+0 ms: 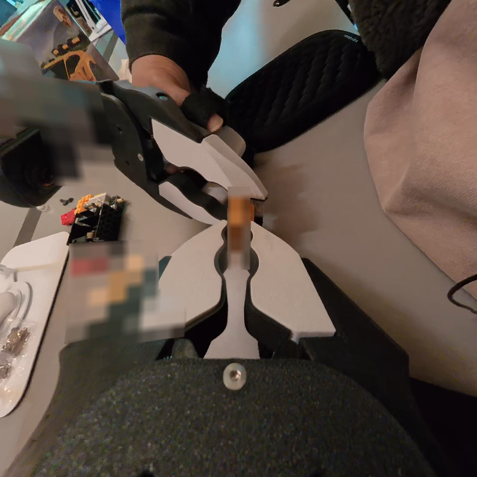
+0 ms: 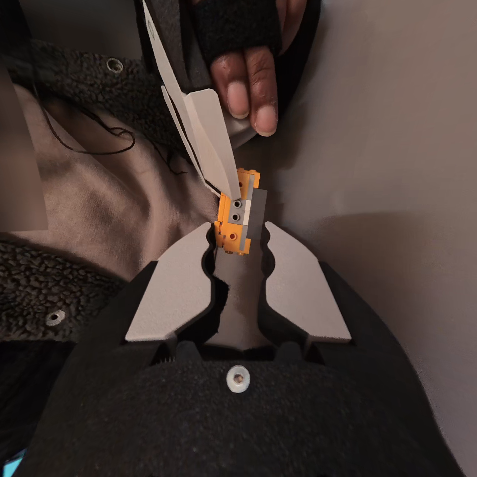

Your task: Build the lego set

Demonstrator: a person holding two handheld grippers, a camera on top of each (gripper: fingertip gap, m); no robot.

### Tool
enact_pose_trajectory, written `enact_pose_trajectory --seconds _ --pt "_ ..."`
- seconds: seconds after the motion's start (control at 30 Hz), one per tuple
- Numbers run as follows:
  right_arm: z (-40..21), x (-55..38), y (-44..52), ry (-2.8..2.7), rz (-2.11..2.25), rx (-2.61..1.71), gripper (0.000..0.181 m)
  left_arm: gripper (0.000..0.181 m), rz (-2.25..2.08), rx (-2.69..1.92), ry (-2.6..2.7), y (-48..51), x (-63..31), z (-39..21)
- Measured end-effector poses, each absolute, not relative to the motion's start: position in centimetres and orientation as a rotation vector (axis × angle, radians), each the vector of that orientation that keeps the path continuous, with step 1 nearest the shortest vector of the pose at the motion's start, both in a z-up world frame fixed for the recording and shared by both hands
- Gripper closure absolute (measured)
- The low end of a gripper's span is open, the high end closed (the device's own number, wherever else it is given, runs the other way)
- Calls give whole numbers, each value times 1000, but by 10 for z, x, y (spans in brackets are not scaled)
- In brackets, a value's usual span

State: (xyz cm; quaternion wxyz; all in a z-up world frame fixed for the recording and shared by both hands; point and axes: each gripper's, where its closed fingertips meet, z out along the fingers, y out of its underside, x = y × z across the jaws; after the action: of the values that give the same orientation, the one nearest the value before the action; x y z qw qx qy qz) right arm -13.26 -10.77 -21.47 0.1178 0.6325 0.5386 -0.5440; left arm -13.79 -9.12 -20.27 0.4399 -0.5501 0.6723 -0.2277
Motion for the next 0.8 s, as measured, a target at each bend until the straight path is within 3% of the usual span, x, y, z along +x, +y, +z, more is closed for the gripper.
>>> enact_pose_trajectory --seconds 0.43,0.57,0.63,0.7,0.8 --pt "-213 -133 -107 1936 -1534 2024 150 171 -461 -1199 1680 -97 -136 -193" --pt "-209 -134 -103 2213 -1413 2103 150 126 -668 -1288 1596 -96 -138 -184" --pt "-208 -136 -97 2476 -1258 2147 150 119 -884 -1390 1517 -97 -138 -181" --pt "-209 -137 -94 2752 -1051 2133 150 122 -1005 -1447 1454 -96 -137 -177" --pt "-199 -142 -93 2942 -948 2143 150 149 -983 -1471 1481 -98 -136 -181"
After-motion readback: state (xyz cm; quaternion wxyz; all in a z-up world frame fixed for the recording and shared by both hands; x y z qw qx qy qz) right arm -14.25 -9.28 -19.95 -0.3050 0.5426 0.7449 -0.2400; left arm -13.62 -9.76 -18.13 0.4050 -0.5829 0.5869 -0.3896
